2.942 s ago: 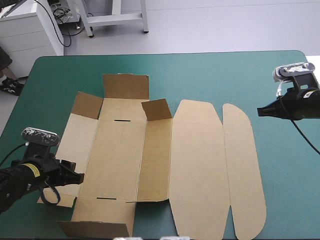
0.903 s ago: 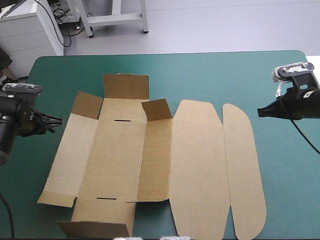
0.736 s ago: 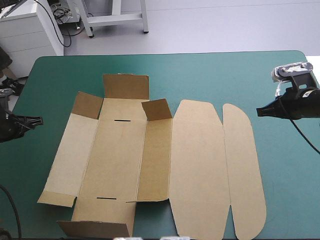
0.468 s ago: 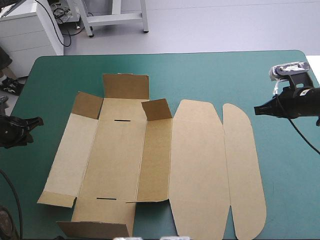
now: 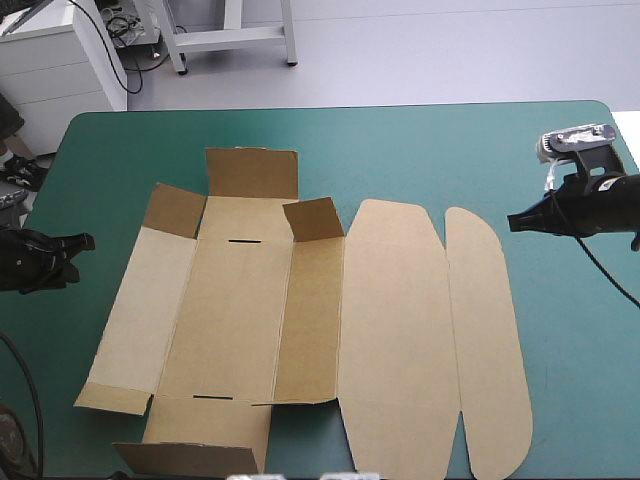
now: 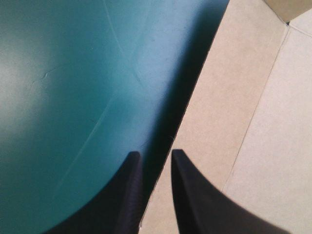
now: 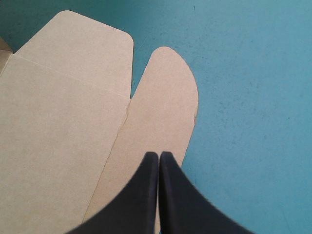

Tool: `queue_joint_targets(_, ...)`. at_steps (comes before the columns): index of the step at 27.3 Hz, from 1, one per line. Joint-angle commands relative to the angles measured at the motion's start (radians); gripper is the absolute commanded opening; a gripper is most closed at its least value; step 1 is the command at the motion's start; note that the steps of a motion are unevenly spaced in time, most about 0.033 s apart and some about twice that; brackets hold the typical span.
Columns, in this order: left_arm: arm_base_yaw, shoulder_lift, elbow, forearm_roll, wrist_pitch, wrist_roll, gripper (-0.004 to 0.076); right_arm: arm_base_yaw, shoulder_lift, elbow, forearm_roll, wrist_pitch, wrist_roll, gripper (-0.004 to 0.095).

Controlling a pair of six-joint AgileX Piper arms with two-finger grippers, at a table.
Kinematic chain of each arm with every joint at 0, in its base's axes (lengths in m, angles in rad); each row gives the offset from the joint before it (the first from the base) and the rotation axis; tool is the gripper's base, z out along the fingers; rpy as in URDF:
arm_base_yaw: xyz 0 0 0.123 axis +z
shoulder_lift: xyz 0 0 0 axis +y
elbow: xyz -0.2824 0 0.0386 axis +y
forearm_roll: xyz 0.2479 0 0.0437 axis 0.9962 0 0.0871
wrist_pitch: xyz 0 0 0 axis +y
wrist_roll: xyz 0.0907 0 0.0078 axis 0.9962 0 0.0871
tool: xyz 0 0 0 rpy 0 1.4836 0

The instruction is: Fold the box

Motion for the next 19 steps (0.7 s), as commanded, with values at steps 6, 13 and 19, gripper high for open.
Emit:
queue_joint_targets(6,0.0,-0.019,-0.032,-0.014,0.06,-0.007,0.0537,-0.008,-0.022,-0.023,0.02,-0.043,-0.02,-0.0015)
queue_joint_targets(13,0.0,-0.019,0.019,-0.059,0.056,0.143,0.0564,-0.008,-0.022,-0.023,0.02,-0.041,-0.02,-0.0015)
queue_joint_targets(19,0.0,-0.019,0.238,-0.059,0.023,0.308,0.0564,-0.008,-0.022,-0.023,0.026,-0.033,-0.02,-0.0015)
